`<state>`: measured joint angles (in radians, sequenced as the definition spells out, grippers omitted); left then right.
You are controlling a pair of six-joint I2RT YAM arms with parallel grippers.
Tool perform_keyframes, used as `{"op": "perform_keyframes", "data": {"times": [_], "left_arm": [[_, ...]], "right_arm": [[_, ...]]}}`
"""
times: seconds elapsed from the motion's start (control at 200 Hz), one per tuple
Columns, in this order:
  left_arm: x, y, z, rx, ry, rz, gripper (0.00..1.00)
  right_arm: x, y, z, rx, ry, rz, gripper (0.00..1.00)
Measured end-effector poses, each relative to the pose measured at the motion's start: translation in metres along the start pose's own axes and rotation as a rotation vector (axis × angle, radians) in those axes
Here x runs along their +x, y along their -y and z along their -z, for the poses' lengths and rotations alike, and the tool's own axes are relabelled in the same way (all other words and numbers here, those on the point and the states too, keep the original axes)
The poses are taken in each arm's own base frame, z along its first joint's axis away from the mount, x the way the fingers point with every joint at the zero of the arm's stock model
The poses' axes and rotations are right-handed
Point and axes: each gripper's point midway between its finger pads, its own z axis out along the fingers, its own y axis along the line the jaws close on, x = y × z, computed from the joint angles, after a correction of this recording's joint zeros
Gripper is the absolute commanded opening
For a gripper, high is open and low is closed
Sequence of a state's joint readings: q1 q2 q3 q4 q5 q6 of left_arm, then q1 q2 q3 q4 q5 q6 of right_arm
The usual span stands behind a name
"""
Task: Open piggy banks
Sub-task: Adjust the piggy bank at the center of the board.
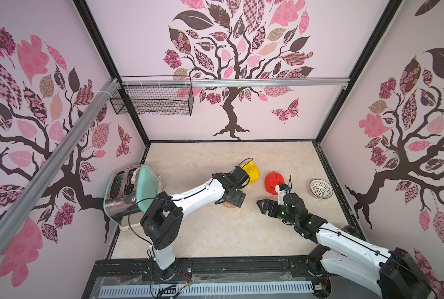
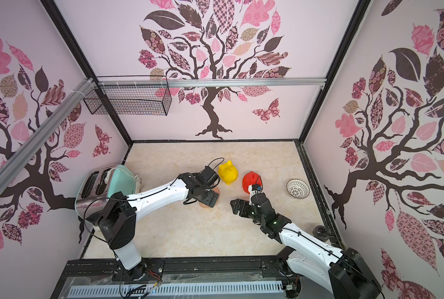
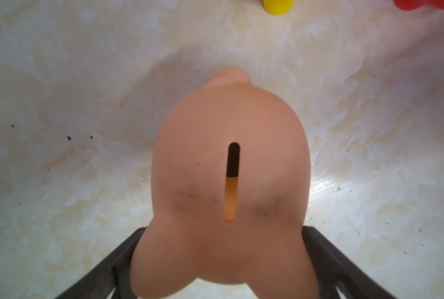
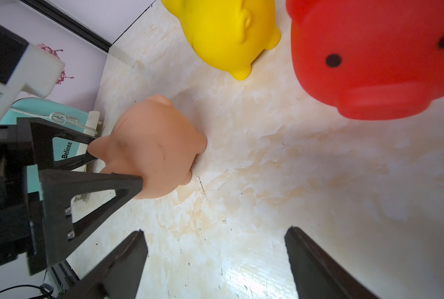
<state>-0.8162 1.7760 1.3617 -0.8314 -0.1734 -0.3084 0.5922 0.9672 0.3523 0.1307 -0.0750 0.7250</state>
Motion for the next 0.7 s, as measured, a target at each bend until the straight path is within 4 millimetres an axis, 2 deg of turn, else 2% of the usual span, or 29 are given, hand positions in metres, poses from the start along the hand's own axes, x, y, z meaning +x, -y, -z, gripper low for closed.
{"op": "perform_keyframes", "data": {"times": [0.19, 0.45, 0.7], "left_arm": [[-0.0015, 0.0004, 0.0004, 0.002, 0.003, -0.001, 0.86], [-0.0017, 0.0001, 0.0004, 0.007, 0.002, 0.004, 0.85], [0.0013, 0.0011, 0.0049, 0.115, 0.012, 0.066, 0.85]], "right_arm": [[0.0001, 0.0001, 0.0, 0.001, -0.001, 0.0, 0.89], [0.0012, 0.0013, 0.0012, 0.006, -0.005, 0.0, 0.89], [0.0012, 0.0021, 0.0014, 0.01, -0.004, 0.007, 0.89]]}}
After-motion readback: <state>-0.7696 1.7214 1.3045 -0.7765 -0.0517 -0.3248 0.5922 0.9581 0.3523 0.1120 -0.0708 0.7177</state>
